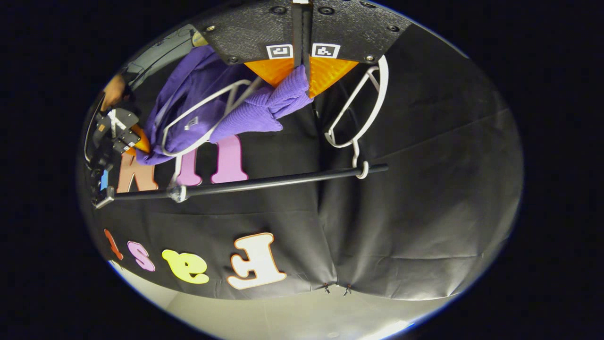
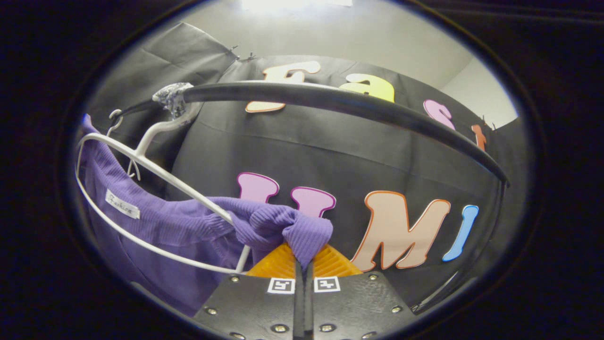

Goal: Grasp the clothes on the hanger with both hands and then place them into the laundry hamper below.

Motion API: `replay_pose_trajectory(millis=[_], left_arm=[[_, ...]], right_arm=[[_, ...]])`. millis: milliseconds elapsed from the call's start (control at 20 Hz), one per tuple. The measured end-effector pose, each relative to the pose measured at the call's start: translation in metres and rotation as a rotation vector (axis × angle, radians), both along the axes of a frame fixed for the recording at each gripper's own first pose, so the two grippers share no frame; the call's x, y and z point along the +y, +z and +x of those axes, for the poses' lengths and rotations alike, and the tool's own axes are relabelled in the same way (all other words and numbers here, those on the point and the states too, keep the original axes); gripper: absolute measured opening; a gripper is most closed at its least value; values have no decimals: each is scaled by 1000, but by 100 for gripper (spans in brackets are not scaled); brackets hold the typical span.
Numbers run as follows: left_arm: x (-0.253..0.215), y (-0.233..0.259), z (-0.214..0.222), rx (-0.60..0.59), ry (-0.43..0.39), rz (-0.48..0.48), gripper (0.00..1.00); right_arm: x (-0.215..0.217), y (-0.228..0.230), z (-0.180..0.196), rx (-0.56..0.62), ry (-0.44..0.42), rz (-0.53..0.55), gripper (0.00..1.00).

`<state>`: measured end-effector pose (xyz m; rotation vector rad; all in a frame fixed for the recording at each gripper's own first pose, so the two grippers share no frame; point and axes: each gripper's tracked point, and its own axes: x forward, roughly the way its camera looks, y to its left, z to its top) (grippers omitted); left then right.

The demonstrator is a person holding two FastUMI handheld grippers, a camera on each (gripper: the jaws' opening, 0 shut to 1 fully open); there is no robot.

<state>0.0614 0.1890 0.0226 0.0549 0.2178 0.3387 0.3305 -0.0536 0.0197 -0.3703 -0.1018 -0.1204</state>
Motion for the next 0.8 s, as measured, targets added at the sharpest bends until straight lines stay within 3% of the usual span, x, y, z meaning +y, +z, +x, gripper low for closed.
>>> replay_pose_trajectory(millis=[400, 500, 800], left_arm=[[3, -10, 38, -46, -91, 16, 1], [2, -18, 50, -60, -125, -34, 1], [8, -56, 73, -75, -262, -157, 0]], right_arm=[[-7, -8, 12, -2, -44, -44, 0], [-9, -14, 15, 12, -45, 17, 1], [-34, -38, 32, 59, -88, 21, 0]])
